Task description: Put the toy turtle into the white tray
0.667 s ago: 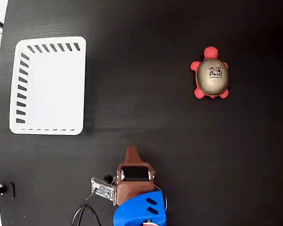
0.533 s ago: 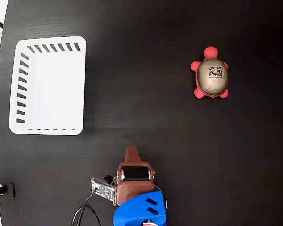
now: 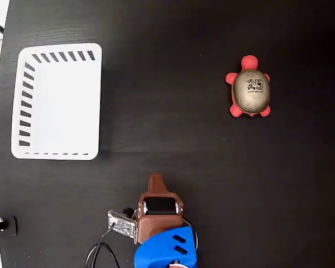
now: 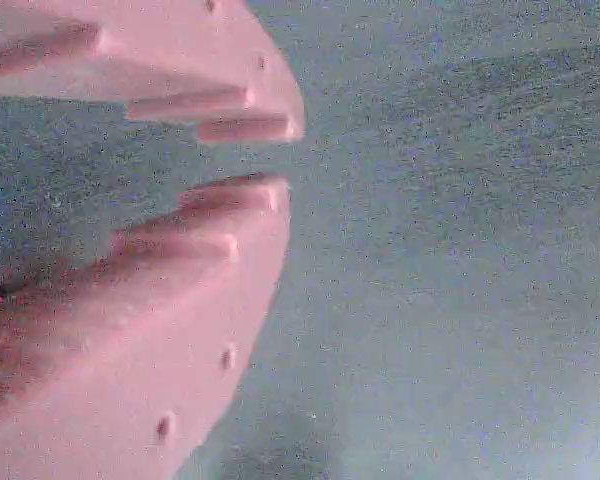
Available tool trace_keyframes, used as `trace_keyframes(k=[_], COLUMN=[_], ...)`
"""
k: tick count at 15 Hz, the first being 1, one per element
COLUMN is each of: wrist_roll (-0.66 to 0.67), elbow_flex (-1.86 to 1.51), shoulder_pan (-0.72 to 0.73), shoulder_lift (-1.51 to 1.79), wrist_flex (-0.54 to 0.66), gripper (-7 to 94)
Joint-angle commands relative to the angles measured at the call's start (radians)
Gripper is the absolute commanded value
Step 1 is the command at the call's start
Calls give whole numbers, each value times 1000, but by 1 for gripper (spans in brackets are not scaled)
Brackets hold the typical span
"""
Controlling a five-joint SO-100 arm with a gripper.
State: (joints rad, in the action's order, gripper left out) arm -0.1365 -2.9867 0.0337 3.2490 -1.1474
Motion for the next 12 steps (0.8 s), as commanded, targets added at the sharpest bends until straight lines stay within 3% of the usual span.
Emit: trace_keyframes(k=[1,9,12], wrist_roll=[-14,-57,-78], elbow_flex=[34,46,261], shoulder_pan=[15,-15,-81], shoulder_lift=[0,-15,-265], wrist_flex=[-11,-11,34], gripper=[0,0,0])
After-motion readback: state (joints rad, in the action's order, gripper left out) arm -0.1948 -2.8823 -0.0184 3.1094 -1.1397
